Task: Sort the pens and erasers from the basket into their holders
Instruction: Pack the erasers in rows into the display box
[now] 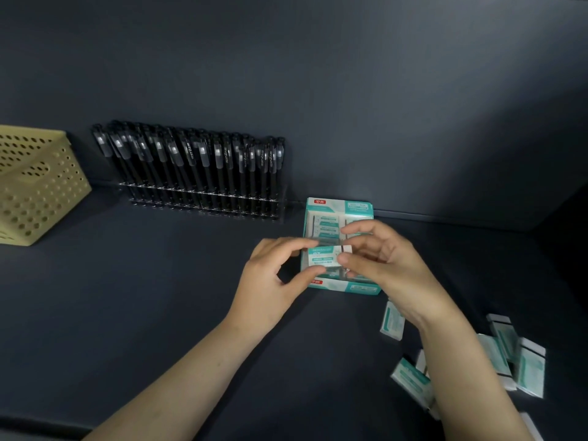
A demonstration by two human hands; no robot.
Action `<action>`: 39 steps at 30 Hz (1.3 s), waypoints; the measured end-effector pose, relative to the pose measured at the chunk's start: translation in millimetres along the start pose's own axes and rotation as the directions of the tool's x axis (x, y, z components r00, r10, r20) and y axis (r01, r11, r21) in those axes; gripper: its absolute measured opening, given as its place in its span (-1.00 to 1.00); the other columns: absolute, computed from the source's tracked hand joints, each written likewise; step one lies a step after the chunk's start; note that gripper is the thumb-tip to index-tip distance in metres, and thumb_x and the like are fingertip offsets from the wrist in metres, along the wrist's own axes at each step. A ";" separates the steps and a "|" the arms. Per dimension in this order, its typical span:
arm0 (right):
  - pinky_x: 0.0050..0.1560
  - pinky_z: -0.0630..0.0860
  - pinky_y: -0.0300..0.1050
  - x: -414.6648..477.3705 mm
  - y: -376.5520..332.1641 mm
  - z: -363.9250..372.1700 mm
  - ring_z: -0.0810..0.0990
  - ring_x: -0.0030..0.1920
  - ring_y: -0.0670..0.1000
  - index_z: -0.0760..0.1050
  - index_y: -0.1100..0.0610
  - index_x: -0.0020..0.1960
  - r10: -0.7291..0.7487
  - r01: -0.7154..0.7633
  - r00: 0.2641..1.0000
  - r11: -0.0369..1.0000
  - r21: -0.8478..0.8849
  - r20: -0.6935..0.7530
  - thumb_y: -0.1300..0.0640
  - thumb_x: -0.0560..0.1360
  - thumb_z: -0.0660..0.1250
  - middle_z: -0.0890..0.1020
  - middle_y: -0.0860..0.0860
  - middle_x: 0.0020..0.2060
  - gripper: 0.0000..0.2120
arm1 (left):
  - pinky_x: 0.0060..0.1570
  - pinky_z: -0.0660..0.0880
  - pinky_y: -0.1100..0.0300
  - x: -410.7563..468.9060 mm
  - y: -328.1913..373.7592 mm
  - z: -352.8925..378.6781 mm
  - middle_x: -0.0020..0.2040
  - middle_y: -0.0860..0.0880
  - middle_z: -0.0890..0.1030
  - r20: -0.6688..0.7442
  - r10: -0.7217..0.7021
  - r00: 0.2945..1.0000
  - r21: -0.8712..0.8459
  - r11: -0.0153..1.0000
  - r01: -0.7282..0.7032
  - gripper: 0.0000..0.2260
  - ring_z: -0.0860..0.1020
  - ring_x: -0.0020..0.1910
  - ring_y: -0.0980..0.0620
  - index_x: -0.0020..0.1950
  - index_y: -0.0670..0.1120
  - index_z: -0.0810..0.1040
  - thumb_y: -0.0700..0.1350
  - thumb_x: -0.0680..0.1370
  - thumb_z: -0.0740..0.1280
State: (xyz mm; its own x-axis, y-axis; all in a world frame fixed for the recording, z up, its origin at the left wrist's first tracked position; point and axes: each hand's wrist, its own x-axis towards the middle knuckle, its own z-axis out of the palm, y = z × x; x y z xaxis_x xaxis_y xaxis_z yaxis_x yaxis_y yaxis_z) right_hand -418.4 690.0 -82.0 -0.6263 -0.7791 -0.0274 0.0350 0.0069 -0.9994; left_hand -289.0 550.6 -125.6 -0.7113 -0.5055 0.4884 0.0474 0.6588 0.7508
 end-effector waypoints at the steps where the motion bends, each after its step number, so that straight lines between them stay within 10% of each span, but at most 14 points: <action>1: -0.21 0.57 -0.22 0.1 0.1 1.0 0.65 -0.14 -0.01 0.51 0.15 0.05 -0.004 0.004 1.000 1.000 -0.001 -0.015 0.39 0.41 0.43 0.67 0.18 -0.07 -0.72 | 0.06 0.37 0.45 -0.1 0.4 0.2 0.02 0.39 0.53 0.004 -0.004 1.000 -0.006 1.000 0.004 -0.67 0.49 0.06 0.23 0.16 0.12 0.56 0.12 0.42 0.40; 11: -0.09 0.59 -0.14 2.8 0.4 -20.5 0.68 -0.03 0.00 0.52 0.07 0.01 -0.121 0.094 0.957 0.989 -0.111 -0.265 0.32 0.47 0.41 0.69 0.04 -0.08 -0.79 | 0.27 0.20 0.12 -2.8 -14.7 8.2 0.22 0.25 0.52 0.180 0.040 0.983 0.193 0.978 -0.075 -0.78 0.33 0.26 0.16 0.01 0.15 0.65 0.16 0.48 0.28; 24: 0.01 0.42 -0.44 -0.4 10.3 -22.0 0.58 -0.05 -0.25 0.63 -0.13 -0.12 -0.105 0.087 0.994 0.760 -0.644 0.011 0.21 0.40 0.51 0.60 -0.14 -0.13 -0.77 | 0.21 0.28 0.09 -0.5 -14.9 8.0 0.15 0.26 0.53 0.161 -0.001 0.987 0.186 0.982 -0.030 -0.78 0.37 0.19 0.13 -0.02 0.17 0.64 0.18 0.41 0.31; 34: 0.17 0.37 0.14 2.7 20.2 -29.6 0.41 -0.02 -0.19 0.71 -0.04 -0.14 -0.245 0.218 0.966 0.586 -0.781 0.086 0.01 0.47 0.39 0.59 -0.29 -0.21 -0.88 | 0.22 0.35 -0.07 0.6 -14.7 7.1 0.14 0.26 0.53 0.163 -0.005 0.987 0.157 0.987 -0.021 -0.79 0.39 0.19 0.09 -0.02 0.19 0.62 0.18 0.41 0.32; 39: 0.25 0.38 0.00 2.5 8.5 -32.0 0.46 0.05 -0.16 0.69 -0.12 -0.05 -0.119 0.159 0.987 0.600 -0.784 0.108 -0.01 0.48 0.40 0.63 -0.28 -0.12 -0.90 | 0.22 0.34 -0.01 0.5 -14.4 7.6 0.13 0.26 0.53 0.159 0.024 0.987 0.165 0.985 -0.050 -0.78 0.39 0.19 0.10 -0.01 0.16 0.64 0.17 0.42 0.32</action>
State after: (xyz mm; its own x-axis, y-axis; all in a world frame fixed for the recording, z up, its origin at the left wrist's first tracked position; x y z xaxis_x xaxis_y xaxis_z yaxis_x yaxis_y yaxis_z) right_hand -444.5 708.2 -91.3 -0.5380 -0.8376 0.0948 -0.6890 0.3722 -0.6219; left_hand -295.4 545.0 -139.6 -0.8126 -0.3944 0.4290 -0.0330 0.7662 0.6418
